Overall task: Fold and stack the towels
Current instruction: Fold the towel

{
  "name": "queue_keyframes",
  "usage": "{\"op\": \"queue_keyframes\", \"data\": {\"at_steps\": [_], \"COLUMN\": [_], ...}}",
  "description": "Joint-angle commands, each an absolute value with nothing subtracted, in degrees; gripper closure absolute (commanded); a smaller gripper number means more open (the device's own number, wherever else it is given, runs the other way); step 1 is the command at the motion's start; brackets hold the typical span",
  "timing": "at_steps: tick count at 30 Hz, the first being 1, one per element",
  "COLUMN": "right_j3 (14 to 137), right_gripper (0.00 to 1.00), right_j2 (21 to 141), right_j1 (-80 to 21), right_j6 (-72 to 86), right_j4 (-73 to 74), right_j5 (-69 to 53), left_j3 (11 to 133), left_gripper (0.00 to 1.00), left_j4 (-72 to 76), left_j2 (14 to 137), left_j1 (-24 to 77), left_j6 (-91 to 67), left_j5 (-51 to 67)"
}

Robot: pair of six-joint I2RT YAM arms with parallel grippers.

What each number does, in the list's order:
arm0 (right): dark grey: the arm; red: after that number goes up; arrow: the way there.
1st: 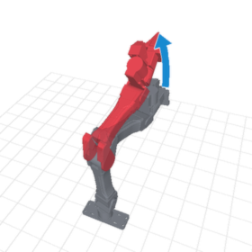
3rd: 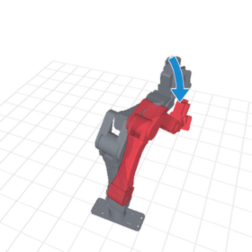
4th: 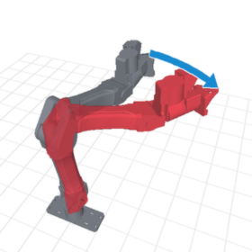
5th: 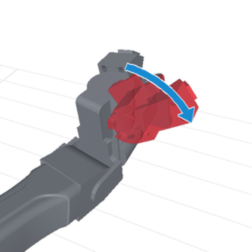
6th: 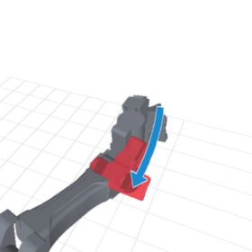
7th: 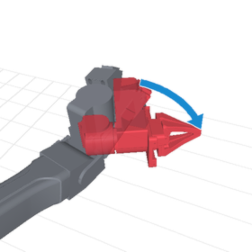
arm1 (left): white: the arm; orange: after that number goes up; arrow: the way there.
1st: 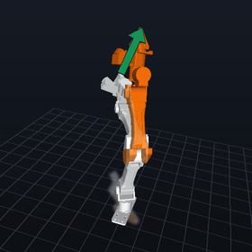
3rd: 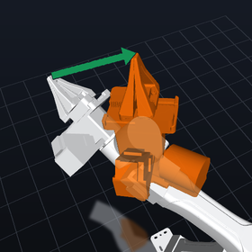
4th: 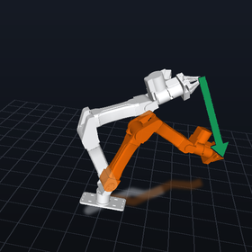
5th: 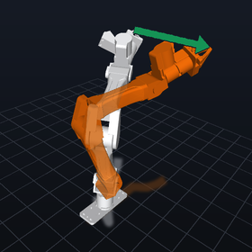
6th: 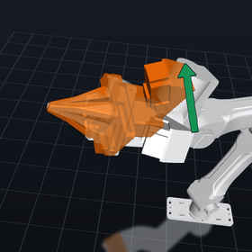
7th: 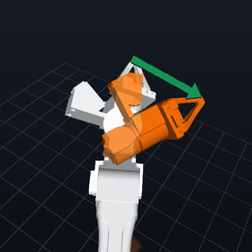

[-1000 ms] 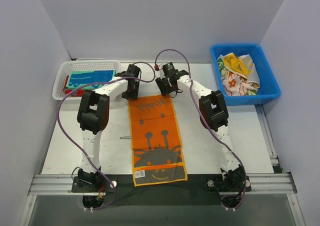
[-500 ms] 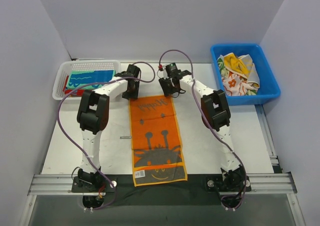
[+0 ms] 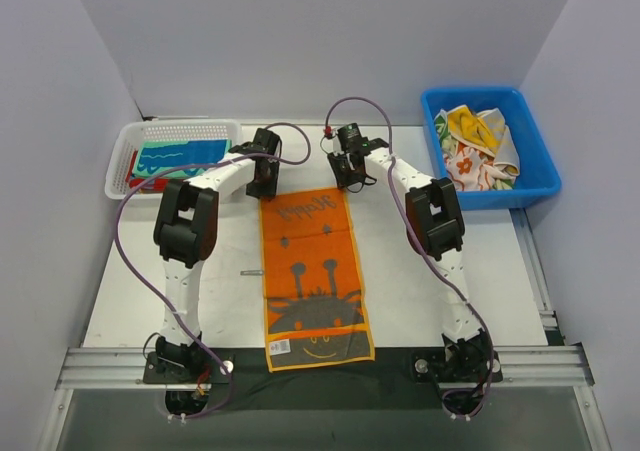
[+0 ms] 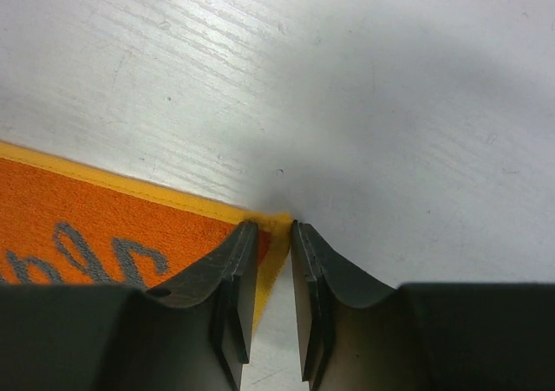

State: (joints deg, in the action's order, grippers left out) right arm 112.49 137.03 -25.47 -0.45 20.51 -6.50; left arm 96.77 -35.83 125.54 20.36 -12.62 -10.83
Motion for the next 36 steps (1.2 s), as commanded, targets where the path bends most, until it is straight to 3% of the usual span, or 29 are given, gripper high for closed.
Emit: {"op": "queue_keyframes", "data": {"at_steps": [1, 7, 15, 29, 36], "right_j3": [110.3, 110.04, 109.25, 107.23, 111.44], "right_gripper": [0.79, 1.0, 1.0, 1.0, 1.0], "right_j2": [137.37, 138.08, 134.13, 121.64, 121.2], "right_j1": [-24.87, -25.58, -24.09, -20.04, -17.32], "right_j6": [-2.19, -3.25, -3.52, -2.64, -2.02], "right_j4": [29.09, 31.64, 29.89, 17.6, 10.73], "right_j5": [-5.45, -5.89, -5.62, -7.12, -6.24], "left_j3": [94.4, 94.22, 95.45, 108.18, 122.68], "left_gripper": [0.57, 0.72, 1.0, 1.0, 1.0], "left_j4": [-38.58, -38.67, -38.67, -37.79, -37.53], "left_j2": [128.23, 128.85, 128.32, 124.36, 128.66], "left_j1": [19.86, 19.95, 19.86, 19.95, 19.86], "left_j6": [-12.22, -12.48, -11.43, -9.41, -8.0], "left_j5": [-9.23, -8.7, -10.19, -7.82, -9.92]}}
